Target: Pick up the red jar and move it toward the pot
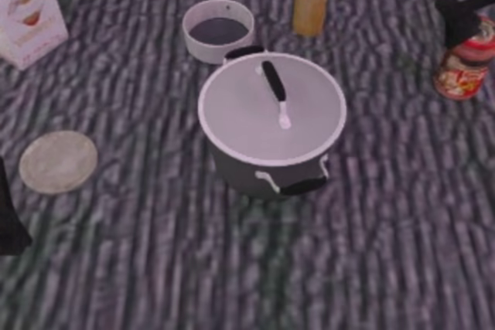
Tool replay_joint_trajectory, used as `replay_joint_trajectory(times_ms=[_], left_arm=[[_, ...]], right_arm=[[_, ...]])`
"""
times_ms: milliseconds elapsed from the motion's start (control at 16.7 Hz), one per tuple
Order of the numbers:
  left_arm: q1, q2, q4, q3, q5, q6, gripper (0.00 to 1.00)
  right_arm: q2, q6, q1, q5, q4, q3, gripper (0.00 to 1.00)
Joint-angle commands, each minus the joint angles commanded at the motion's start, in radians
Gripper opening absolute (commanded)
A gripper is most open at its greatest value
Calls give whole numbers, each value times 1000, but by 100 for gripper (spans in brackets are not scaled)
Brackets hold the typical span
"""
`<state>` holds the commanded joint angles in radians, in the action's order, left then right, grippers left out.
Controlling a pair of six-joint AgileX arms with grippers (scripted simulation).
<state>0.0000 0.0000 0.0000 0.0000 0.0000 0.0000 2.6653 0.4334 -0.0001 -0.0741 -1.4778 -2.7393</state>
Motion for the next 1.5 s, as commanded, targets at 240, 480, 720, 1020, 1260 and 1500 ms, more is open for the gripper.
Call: replay_joint_trajectory(times_ms=[240, 480, 720, 1020, 1260, 1500], left_arm=[[0, 0, 0, 0, 0, 0, 100], [0, 0, 0, 0, 0, 0, 100], [0, 0, 0, 0, 0, 0, 100], [0, 0, 0, 0, 0, 0, 100], [0, 0, 0, 0, 0, 0, 100], [0, 0, 0, 0, 0, 0, 100]], right_arm=[[-16, -4, 5, 0, 105, 119, 100], [-26, -8, 9, 1, 216, 241, 100], [-26, -8, 9, 1, 220, 245, 100], [-26, -8, 9, 1, 220, 245, 62], [-26, -8, 9, 1, 220, 245, 32], [-26, -8, 9, 1, 220, 245, 2]])
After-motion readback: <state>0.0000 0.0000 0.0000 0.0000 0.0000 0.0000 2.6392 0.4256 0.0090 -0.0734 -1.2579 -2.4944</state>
